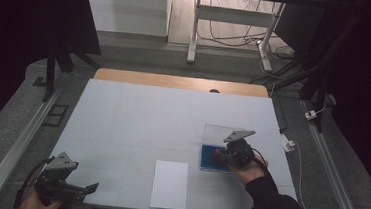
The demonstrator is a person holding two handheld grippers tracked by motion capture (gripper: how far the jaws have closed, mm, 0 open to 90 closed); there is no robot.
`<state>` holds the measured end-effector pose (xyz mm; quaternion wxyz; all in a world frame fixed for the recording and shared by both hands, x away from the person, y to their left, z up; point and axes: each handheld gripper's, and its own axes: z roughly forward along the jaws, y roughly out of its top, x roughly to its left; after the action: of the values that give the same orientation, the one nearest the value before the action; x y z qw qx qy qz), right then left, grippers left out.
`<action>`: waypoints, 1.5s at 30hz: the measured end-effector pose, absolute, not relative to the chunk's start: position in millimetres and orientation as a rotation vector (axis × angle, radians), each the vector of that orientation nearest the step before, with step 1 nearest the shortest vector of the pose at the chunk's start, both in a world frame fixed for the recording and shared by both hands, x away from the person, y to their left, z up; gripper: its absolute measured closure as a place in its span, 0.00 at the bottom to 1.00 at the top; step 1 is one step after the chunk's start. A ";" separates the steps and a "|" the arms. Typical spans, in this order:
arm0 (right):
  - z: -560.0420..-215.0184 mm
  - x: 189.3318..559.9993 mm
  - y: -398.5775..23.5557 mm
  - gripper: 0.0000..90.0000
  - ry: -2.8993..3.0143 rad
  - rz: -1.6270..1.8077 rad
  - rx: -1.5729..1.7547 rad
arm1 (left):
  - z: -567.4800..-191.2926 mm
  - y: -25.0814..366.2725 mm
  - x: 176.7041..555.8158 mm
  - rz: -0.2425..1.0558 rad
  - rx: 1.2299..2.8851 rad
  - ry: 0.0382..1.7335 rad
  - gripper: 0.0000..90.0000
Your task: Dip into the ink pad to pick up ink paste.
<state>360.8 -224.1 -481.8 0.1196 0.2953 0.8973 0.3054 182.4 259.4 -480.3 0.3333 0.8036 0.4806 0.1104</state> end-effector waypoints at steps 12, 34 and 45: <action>-483.0 357.9 -220.3 0.90 2.605 0.877 0.861 | -480.4 259.0 183.0 0.287 2.104 1.254 0.01; -482.6 357.2 -220.7 0.89 2.597 0.883 0.872 | -480.5 258.8 183.1 0.288 2.106 1.254 0.01; -476.6 359.4 -225.7 0.89 2.566 0.982 0.923 | -480.3 259.7 182.1 0.288 2.099 1.256 0.01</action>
<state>359.4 -225.7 -476.6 0.1211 0.3160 0.8788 0.3364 182.1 259.7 -480.3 0.3327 0.8037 0.4808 0.1104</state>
